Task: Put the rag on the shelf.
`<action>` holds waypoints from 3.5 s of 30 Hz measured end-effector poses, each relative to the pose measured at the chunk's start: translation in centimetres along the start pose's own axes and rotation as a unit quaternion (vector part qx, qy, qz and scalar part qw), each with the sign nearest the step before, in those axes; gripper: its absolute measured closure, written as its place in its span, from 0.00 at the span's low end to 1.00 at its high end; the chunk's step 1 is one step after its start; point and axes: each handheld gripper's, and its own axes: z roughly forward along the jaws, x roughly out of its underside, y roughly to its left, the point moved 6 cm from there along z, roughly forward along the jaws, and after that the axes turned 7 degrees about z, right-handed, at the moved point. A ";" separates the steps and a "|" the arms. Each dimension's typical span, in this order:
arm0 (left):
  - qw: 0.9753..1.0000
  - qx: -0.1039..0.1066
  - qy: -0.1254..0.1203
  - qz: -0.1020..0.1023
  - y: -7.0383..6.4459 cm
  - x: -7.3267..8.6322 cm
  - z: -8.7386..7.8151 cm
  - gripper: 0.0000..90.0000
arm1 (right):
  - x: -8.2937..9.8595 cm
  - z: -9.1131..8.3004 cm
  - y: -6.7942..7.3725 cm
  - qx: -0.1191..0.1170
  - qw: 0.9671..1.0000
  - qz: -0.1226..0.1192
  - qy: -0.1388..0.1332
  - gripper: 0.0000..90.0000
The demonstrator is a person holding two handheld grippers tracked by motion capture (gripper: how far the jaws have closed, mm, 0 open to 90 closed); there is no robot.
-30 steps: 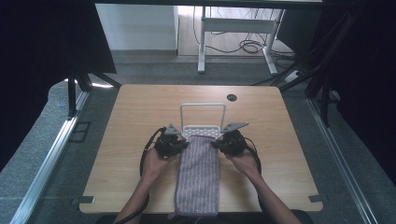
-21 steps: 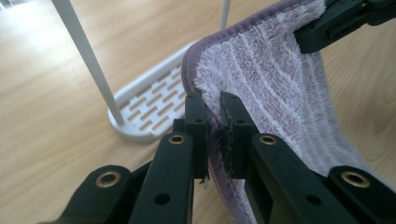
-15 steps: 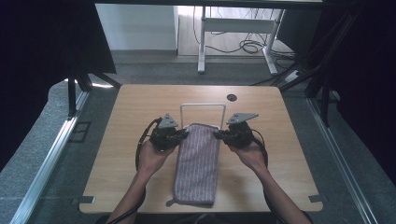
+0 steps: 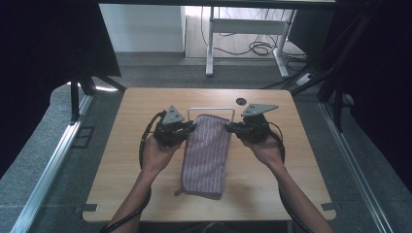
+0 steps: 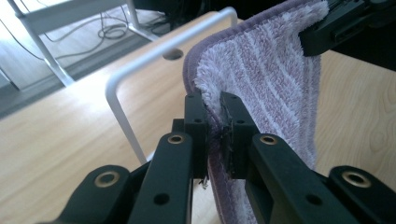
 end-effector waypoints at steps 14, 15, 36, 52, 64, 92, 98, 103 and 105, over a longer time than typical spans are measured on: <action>0.999 -0.026 -0.026 0.017 1.2 -4.1 -1.5 0.91 | -4.2 -2.2 -0.5 0.013 0.999 -0.014 -0.028 0.94; 0.999 -0.026 -0.026 0.017 1.2 -4.1 -1.5 0.91 | -4.2 -2.2 -0.5 0.013 0.999 -0.014 -0.028 0.94; 0.997 -0.062 -0.038 0.030 4.5 -10.3 -1.9 0.91 | -11.1 -3.9 -2.8 0.051 0.996 -0.026 -0.062 0.94; 0.996 -0.090 -0.027 0.007 7.7 -12.4 0.3 0.91 | -14.3 -2.1 -5.8 0.093 0.994 -0.015 -0.062 0.94; 0.992 -0.126 -0.004 -0.006 9.7 -11.2 3.4 0.90 | -14.1 1.5 -8.6 0.122 0.991 -0.004 -0.056 0.94; 0.984 -0.131 0.118 -0.003 11.5 -4.8 10.2 0.87 | -8.6 9.1 -11.9 0.129 0.990 0.042 0.022 0.90; 0.985 -0.111 0.133 -0.017 11.7 -3.6 11.0 0.73 | -7.4 9.4 -12.7 0.126 0.989 0.067 0.032 0.78; 0.985 -0.120 0.116 -0.031 12.4 -3.1 10.2 0.57 | -6.7 8.8 -13.3 0.120 0.988 0.089 0.034 0.72; 0.986 -0.125 0.109 -0.034 12.6 -3.2 9.6 0.54 | -6.5 8.6 -13.5 0.120 0.988 0.090 0.033 0.70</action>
